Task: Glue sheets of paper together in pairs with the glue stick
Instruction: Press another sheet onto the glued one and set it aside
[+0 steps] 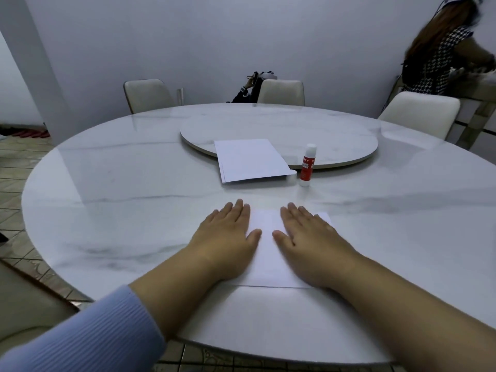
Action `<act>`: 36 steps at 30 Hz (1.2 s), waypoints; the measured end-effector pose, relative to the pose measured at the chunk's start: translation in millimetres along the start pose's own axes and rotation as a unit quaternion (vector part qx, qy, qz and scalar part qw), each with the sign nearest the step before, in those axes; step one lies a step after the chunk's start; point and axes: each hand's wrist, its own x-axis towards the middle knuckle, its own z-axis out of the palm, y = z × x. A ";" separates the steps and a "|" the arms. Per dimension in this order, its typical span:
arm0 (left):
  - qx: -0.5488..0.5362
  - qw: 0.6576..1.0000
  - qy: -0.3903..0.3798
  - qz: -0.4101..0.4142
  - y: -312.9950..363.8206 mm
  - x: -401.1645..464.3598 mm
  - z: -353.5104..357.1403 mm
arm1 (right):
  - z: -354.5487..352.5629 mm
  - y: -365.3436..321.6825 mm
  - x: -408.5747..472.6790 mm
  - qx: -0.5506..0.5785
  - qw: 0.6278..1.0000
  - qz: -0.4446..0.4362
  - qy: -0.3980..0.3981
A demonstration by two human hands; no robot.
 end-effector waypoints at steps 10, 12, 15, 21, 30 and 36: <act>0.006 1.000 -0.007 -0.011 -9.9 -2.8 0.8 | -3.2 19.7 -4.4 -0.015 0.999 0.037 -0.002; 0.009 1.000 -0.006 -0.017 -9.5 -3.6 1.4 | -4.0 23.9 -7.5 -0.021 0.999 0.047 -0.006; 0.007 1.000 -0.008 -0.026 -12.4 -5.3 0.3 | -6.2 33.1 -13.6 -0.031 0.998 0.059 -0.011; 0.021 0.999 -0.019 -0.046 -16.1 -12.2 -0.8 | -4.9 41.4 -20.0 -0.023 0.997 0.074 -0.003; 0.010 0.992 0.002 -0.123 -42.4 8.5 -10.8 | -0.9 44.6 -18.9 -0.003 0.997 0.070 0.025; -0.259 0.929 0.131 -0.229 -58.0 96.6 -38.6 | 0.2 44.1 -19.6 0.081 0.991 0.070 0.084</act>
